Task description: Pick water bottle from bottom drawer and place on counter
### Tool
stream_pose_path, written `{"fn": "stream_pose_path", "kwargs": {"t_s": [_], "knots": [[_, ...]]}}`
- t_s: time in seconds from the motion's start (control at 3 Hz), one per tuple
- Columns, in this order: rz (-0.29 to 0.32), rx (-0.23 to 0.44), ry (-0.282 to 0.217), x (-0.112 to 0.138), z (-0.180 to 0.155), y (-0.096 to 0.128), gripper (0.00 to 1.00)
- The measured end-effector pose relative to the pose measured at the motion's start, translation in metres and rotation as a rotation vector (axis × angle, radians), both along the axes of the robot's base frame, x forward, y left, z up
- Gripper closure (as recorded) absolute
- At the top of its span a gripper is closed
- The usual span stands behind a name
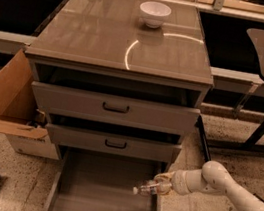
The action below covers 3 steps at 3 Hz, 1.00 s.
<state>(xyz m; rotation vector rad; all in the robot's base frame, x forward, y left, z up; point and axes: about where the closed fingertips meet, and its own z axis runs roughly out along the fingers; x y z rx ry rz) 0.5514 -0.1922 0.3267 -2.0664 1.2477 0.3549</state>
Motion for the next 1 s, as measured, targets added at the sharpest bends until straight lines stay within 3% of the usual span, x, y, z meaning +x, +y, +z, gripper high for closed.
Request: {"fn": "stream_pose_path", "kwargs": {"t_s": [1.0], "knots": [[0.077, -0.105, -0.355, -0.014, 0.255, -0.007, 1.0]]}}
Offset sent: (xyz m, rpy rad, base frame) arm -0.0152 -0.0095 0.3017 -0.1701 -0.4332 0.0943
